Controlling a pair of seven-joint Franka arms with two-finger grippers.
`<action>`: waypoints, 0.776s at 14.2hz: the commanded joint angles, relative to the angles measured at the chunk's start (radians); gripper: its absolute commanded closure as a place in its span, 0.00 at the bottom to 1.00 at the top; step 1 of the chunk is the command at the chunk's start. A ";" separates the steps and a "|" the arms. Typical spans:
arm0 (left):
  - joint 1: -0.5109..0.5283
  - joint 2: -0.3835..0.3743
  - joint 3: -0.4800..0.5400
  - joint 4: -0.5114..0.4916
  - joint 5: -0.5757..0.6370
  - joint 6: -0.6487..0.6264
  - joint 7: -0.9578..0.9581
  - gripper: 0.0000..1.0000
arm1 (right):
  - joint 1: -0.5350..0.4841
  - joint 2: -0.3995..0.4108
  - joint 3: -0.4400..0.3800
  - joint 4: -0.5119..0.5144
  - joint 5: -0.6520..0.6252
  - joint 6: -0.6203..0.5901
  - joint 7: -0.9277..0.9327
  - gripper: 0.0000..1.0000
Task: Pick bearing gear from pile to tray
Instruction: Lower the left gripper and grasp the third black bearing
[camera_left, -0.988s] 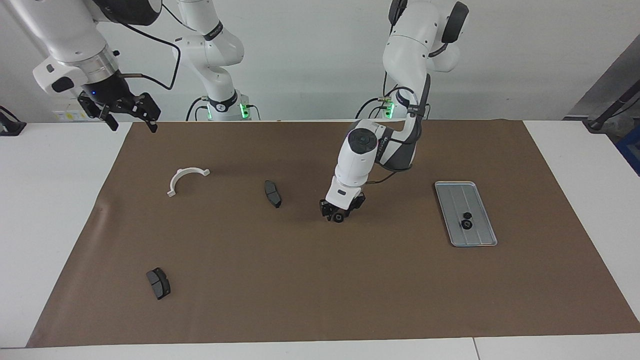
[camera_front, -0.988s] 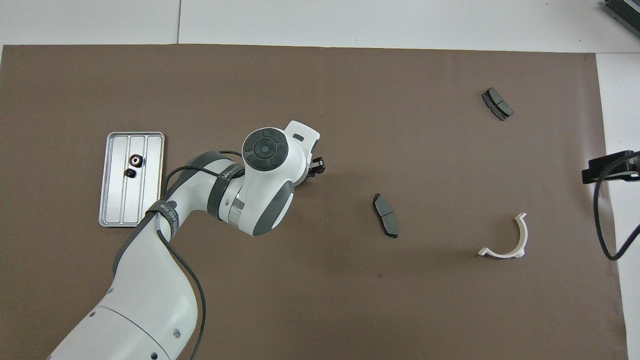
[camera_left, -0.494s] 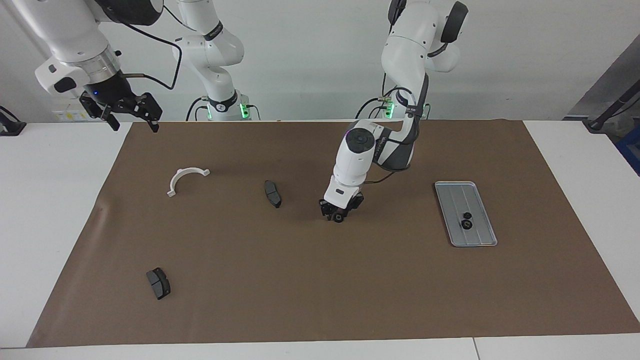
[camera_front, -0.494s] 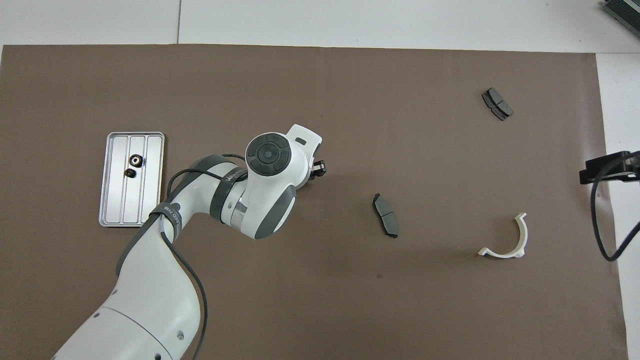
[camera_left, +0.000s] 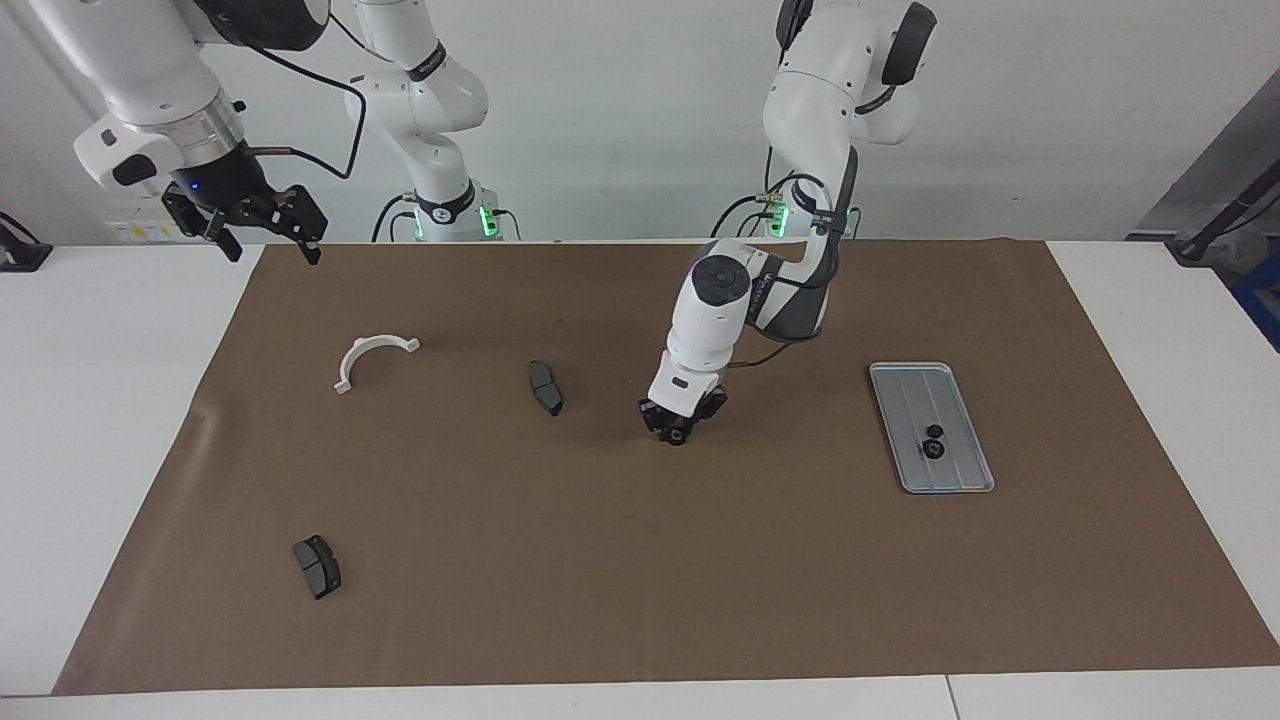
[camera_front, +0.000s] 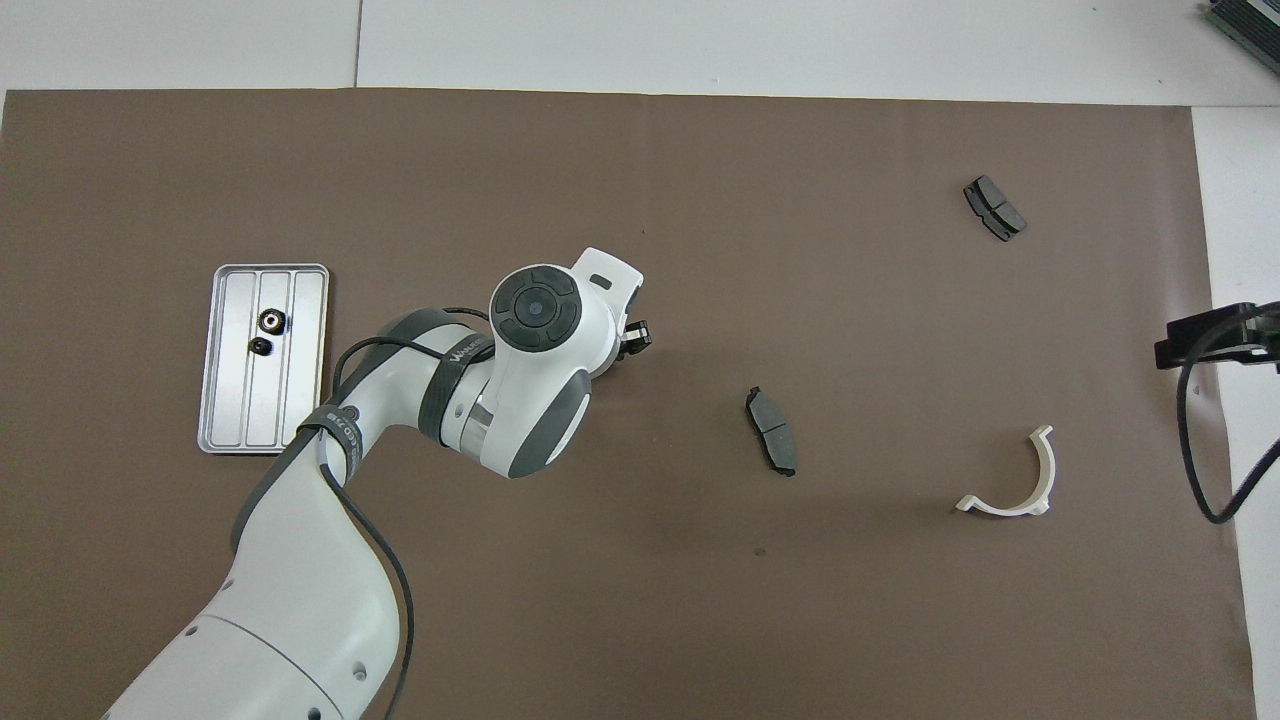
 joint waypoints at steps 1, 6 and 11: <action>-0.012 -0.016 0.013 -0.029 0.016 0.022 -0.001 0.71 | 0.013 -0.015 0.006 -0.012 0.000 -0.011 -0.010 0.00; -0.009 -0.016 0.013 -0.029 0.016 0.021 0.000 0.87 | -0.001 -0.024 0.003 -0.023 0.020 -0.009 0.014 0.00; 0.022 -0.009 0.016 0.064 0.019 -0.088 0.017 0.91 | 0.008 -0.025 0.003 -0.023 0.020 -0.011 0.013 0.00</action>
